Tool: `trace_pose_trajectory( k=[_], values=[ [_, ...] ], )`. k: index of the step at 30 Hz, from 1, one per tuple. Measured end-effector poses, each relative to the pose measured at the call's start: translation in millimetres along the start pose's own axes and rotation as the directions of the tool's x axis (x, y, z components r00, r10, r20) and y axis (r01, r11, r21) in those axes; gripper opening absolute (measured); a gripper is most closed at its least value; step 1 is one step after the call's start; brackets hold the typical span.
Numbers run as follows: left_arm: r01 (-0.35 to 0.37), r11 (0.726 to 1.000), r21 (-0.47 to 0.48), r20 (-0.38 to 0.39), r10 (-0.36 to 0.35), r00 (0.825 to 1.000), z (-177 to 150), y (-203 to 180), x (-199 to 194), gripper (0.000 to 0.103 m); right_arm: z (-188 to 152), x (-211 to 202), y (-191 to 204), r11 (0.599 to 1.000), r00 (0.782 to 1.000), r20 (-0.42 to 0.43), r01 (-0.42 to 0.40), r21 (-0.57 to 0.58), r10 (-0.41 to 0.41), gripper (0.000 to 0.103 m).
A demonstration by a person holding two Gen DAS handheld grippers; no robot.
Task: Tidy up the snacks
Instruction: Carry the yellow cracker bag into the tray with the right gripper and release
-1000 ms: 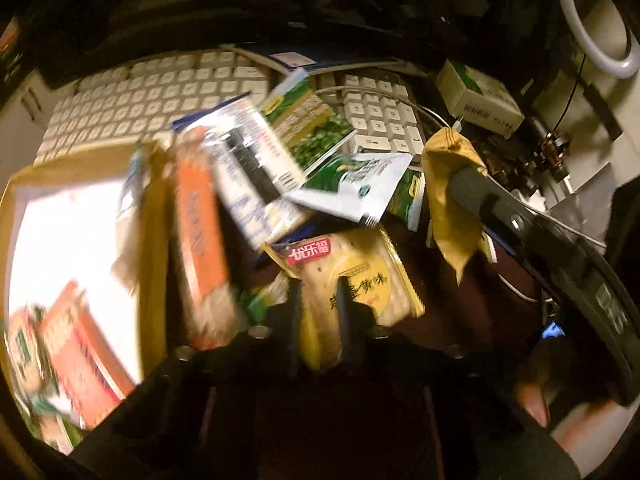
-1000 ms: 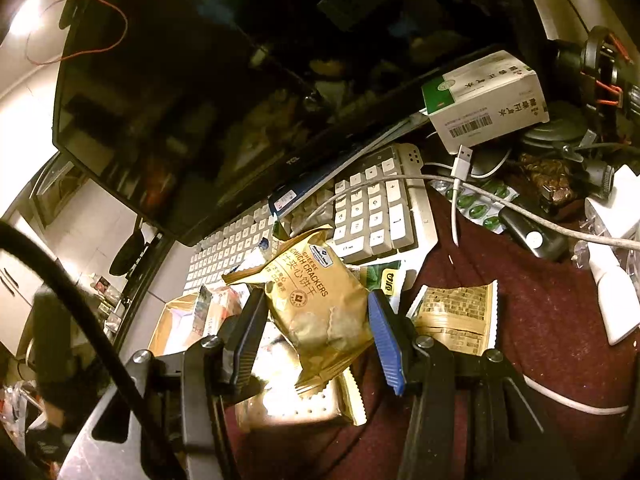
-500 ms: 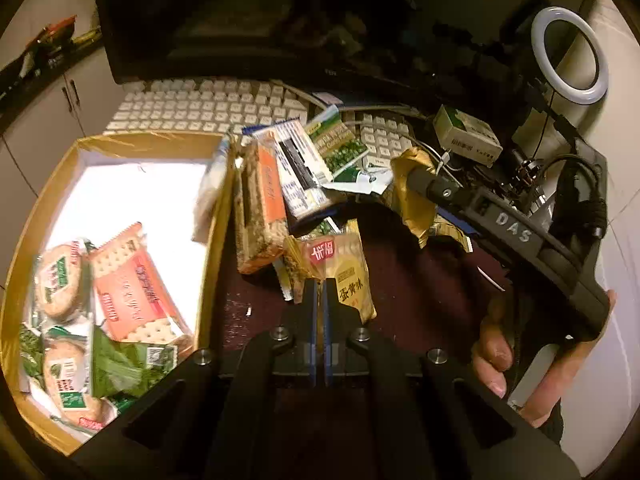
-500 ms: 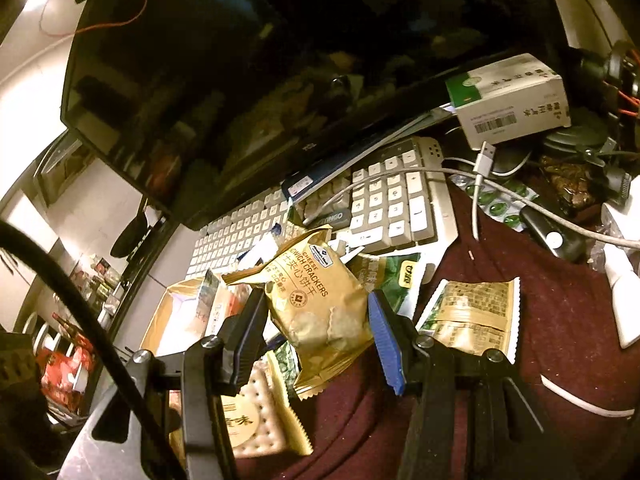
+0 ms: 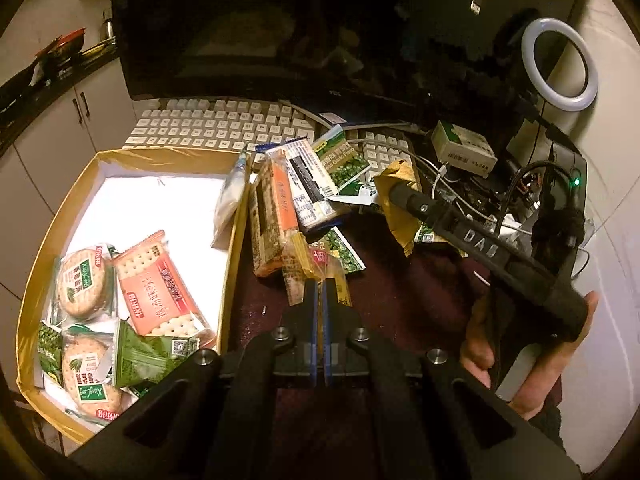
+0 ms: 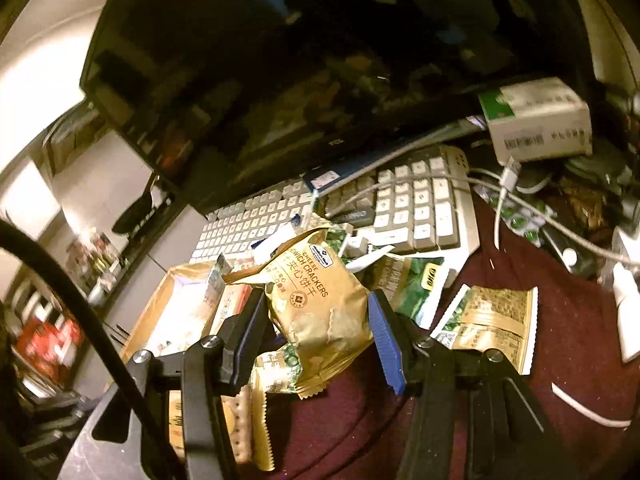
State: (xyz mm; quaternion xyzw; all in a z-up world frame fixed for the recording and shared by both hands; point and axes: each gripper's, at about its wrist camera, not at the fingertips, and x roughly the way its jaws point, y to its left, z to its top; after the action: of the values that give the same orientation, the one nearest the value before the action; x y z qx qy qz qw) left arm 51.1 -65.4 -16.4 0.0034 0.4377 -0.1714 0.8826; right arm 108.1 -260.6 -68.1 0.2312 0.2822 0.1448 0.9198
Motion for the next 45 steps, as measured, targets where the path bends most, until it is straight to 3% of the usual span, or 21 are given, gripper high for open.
trace_pose_trajectory(
  k=[11, 18, 25, 29, 37, 45],
  values=[
    [0.025, 0.999, -0.029, -0.006, -0.025, 1.0, -7.9, 15.5, -19.6, 0.002, -12.5, -7.2, 47.9, 0.974, 0.989, -0.018, 0.142, -0.175, -0.147, 0.052],
    [0.032, 0.998, -0.049, 0.009, -0.032, 0.999, -11.1, 21.3, -31.6, 0.002, -18.4, -32.3, 84.4, 0.948, 0.985, 0.019, 0.171, -0.268, -0.172, 0.052],
    [0.023, 0.996, -0.083, 0.064, -0.018, 0.998, -14.0, 39.0, -60.1, 0.002, -18.5, -38.6, 107.9, 0.964, 1.0, -0.003, 0.024, -0.265, -0.025, 0.052],
    [-0.003, 0.992, -0.127, 0.099, 0.015, 0.995, -14.5, 61.5, -77.3, 0.002, -19.0, -23.3, 123.0, 0.965, 0.994, -0.077, -0.095, -0.246, 0.078, 0.052],
    [-0.073, 0.965, -0.253, 0.1, 0.101, 0.99, -23.6, 123.1, -85.2, 0.002, -28.8, 15.0, 153.2, 0.953, 0.98, -0.176, -0.142, -0.268, 0.097, 0.052],
    [-0.071, 0.928, -0.367, 0.079, 0.107, 0.991, -39.5, 174.8, -78.1, 0.002, -36.9, 51.4, 170.8, 0.951, 0.963, -0.259, -0.142, -0.276, 0.068, 0.051]
  ],
)
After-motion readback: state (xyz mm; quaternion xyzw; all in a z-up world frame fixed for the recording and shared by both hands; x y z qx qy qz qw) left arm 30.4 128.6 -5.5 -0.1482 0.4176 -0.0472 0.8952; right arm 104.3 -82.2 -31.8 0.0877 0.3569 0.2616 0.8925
